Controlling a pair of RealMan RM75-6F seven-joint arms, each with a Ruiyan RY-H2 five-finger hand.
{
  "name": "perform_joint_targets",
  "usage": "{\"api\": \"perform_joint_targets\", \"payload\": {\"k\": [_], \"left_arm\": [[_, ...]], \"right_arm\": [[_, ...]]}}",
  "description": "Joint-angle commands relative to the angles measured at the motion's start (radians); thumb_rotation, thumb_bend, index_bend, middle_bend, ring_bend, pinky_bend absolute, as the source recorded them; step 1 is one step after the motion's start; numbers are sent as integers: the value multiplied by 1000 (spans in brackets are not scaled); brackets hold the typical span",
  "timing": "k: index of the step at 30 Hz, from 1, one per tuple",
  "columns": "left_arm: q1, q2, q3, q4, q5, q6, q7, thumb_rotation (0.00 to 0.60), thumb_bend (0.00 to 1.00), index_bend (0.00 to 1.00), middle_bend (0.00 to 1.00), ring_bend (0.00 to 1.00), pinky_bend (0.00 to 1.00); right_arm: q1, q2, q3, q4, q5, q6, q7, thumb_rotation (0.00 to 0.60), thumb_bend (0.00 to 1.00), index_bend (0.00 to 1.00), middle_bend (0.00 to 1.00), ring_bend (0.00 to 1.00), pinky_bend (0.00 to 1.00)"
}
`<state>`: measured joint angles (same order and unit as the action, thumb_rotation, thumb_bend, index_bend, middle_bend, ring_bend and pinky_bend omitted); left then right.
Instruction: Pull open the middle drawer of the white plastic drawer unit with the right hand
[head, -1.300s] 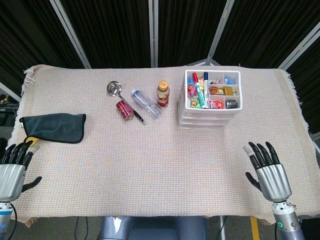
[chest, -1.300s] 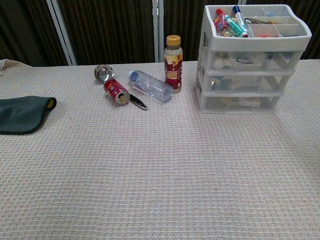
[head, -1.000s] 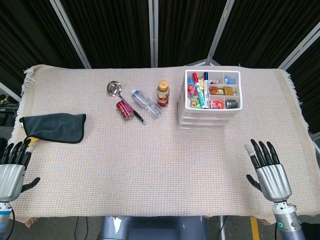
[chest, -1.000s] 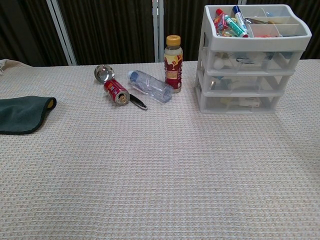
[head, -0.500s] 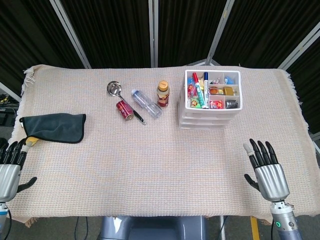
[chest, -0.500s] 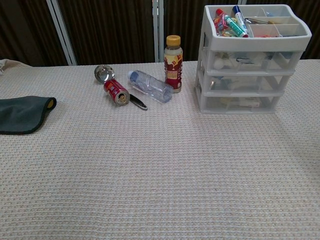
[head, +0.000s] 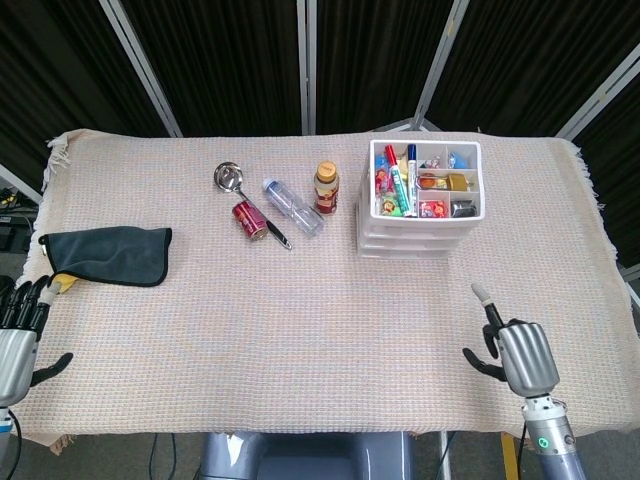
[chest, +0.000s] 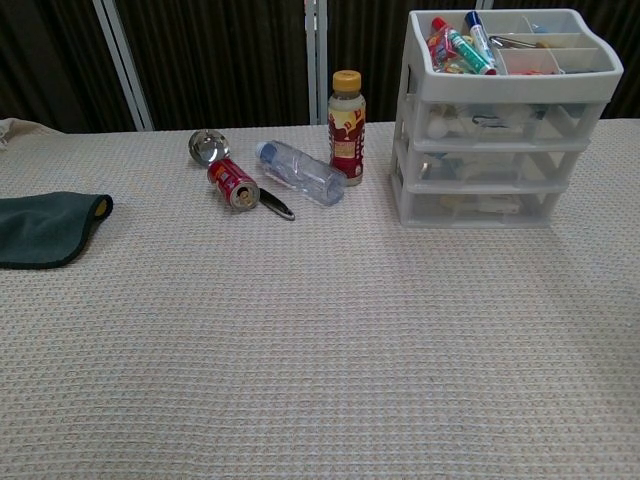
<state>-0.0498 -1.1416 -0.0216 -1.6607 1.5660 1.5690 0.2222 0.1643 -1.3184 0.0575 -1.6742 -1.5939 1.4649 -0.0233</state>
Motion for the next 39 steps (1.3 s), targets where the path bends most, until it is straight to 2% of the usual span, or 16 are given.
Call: {"api": "perform_joint_targets", "payload": {"k": [1,5,13,18,24,29,39], "left_arm": [[1,1,-1,0,3,5,-2,600,0,0,0,0,0],[3,2,-3,3,4,10,-7,600,0,0,0,0,0],[5,-2,-5,8,14,22,-8,600,0,0,0,0,0],[6,-4,-8,15,21,30,-22,600,0,0,0,0,0],[7,-2,-10,19,21,34,-36,600,0,0,0,0,0],[6,-1,-13,24,18,33,-46,600,0,0,0,0,0],[1,-3,-11,26,13,15,-47,600,0,0,0,0,0]], "right_arm": [[55,20,26,-115,115,-135,131,600,160,99,870,906,760],[103,8,75,-157,219,-234,227,600,175,118,889,920,768],[178,-70,175,-143,402,-350,336,600,178,148,891,921,768],[202,-128,211,-82,457,-352,343,600,179,253,891,920,768],[226,-193,241,-1,511,-352,331,600,182,259,890,920,768],[242,-216,273,37,546,-364,351,600,182,238,890,920,768],[267,-237,302,77,581,-411,382,600,182,231,891,920,768]]}}
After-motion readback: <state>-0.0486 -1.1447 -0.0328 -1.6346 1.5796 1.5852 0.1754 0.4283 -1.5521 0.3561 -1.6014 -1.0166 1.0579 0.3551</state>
